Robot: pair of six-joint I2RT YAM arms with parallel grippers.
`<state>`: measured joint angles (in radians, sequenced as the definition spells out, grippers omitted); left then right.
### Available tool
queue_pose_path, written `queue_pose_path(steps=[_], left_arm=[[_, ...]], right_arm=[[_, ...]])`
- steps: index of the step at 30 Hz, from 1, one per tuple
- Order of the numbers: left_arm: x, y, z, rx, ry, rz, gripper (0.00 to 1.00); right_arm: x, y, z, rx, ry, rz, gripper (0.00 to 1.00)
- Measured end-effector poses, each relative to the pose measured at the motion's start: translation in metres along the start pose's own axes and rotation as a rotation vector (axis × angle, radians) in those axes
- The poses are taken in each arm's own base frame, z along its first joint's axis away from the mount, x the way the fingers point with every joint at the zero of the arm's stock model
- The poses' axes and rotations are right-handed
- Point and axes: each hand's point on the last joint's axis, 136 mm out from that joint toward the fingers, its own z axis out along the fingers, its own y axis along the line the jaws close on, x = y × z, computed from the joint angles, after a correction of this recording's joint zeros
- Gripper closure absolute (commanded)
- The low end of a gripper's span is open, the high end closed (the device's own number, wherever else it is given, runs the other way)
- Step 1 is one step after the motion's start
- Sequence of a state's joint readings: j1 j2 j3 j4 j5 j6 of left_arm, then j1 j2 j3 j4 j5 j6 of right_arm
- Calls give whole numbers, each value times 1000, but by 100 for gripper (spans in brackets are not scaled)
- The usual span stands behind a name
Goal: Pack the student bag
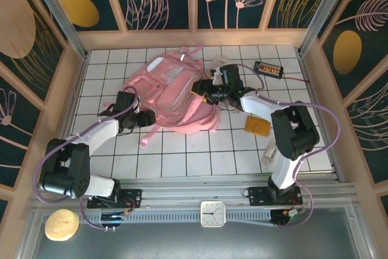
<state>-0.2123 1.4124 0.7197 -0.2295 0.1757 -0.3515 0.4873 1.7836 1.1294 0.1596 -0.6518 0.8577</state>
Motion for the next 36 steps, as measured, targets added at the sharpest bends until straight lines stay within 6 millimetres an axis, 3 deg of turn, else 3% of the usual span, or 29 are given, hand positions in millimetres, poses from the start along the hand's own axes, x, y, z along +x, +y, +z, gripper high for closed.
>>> queue_pose_path(steps=[11, 14, 18, 25, 36], left_arm=[[5, -11, 19, 186, 53, 64, 36], [6, -10, 22, 204, 61, 68, 46], [12, -9, 28, 223, 89, 77, 47], [15, -12, 27, 245, 100, 105, 53], [17, -15, 22, 262, 109, 105, 53]], right_arm=[[-2, 2, -1, -2, 2, 4, 45], [-2, 2, -1, -3, 4, 8, 45], [-2, 1, 0, -1, 5, 13, 45], [-1, 0, 0, 0, 7, 22, 45], [-1, -3, 2, 3, 8, 29, 45]])
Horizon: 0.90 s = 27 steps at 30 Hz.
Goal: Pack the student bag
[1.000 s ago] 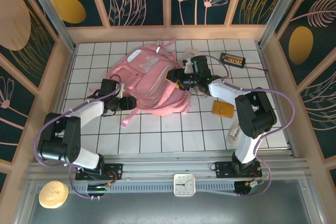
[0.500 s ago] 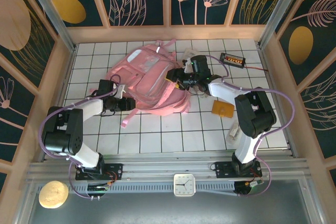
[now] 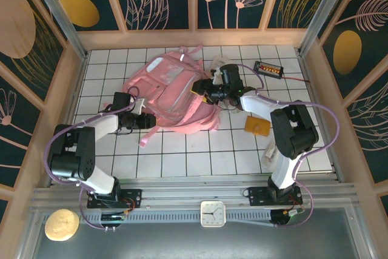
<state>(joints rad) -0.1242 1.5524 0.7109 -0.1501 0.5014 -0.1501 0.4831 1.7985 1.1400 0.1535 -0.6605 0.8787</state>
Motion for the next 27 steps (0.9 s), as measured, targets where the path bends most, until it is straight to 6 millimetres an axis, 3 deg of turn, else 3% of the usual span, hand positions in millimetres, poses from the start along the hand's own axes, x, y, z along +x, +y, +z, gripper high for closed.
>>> queue_pose_path(steps=[3, 8, 10, 17, 25, 27], left_arm=[[3, 0, -1, 0, 9, -6, 48], [7, -5, -7, 7, 16, -9, 50], [6, -7, -11, 11, 10, -12, 59], [7, -5, -12, 9, 12, -23, 67], [18, 7, -1, -14, 65, -66, 98], [19, 9, 1, -21, 73, -67, 100]], right_arm=[[0, -1, 1, 1, 1, 4, 45], [0, -1, 2, -5, 6, 2, 45], [0, -1, 3, -12, 7, -1, 45], [-1, -3, 4, -17, 10, 3, 45], [-4, -3, 2, -19, 7, 13, 45], [-3, -5, 2, -17, 7, 15, 45]])
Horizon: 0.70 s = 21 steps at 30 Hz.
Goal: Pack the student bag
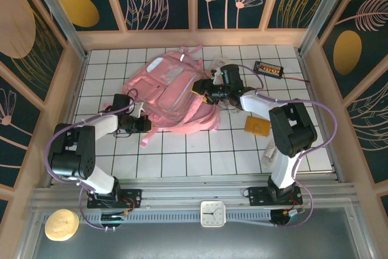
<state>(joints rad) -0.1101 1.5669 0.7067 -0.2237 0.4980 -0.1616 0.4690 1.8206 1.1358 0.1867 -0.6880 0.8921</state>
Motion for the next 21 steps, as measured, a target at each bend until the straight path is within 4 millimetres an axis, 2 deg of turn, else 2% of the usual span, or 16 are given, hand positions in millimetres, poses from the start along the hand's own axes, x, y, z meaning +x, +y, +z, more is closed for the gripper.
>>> queue_pose_path(steps=[2, 4, 7, 9, 11, 14, 17, 21], left_arm=[[-1, 0, 0, -1, -1, 1, 100], [0, 0, 0, -1, 3, -1, 100], [0, -1, -1, -2, 7, -4, 100], [0, -1, -2, -1, 9, -5, 100], [0, -2, -2, 2, 12, -6, 100], [0, -5, -3, 15, 18, -8, 100], [0, -7, -4, 23, 22, -9, 100], [0, -7, -4, 26, 23, -10, 100]], right_arm=[[0, -4, -1, 5, 0, 6, 44], [1, -7, -2, 11, 1, 14, 35], [1, -15, -4, 35, 8, 14, 17], [2, -26, -9, 77, 14, 14, 8], [5, -38, -15, 124, 28, 13, 4], [9, -52, -22, 199, 55, 3, 3], [10, -55, -27, 260, 76, -15, 2], [16, -69, -32, 354, 92, 3, 2]])
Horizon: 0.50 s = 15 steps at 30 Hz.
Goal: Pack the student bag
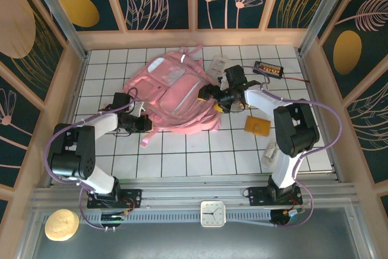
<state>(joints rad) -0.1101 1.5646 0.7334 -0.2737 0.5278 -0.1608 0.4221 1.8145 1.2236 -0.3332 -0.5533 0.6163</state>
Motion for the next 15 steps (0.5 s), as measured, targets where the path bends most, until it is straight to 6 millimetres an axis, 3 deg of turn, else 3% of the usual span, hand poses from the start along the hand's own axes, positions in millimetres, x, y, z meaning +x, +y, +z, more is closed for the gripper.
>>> queue_pose_path(steps=[5, 12, 14, 15], left_arm=[[0, 0, 0, 0, 1, 0, 100], [1, -2, 0, 15, 3, -1, 100], [0, -3, 0, 18, 2, -1, 99], [0, -4, 0, 22, 2, -1, 99]], right_arm=[[8, -9, -2, 135, 3, 5, 1], [21, -20, 8, 141, 25, 61, 1], [20, -19, 15, 132, 20, 72, 5], [18, -18, 17, 127, 15, 76, 13]])
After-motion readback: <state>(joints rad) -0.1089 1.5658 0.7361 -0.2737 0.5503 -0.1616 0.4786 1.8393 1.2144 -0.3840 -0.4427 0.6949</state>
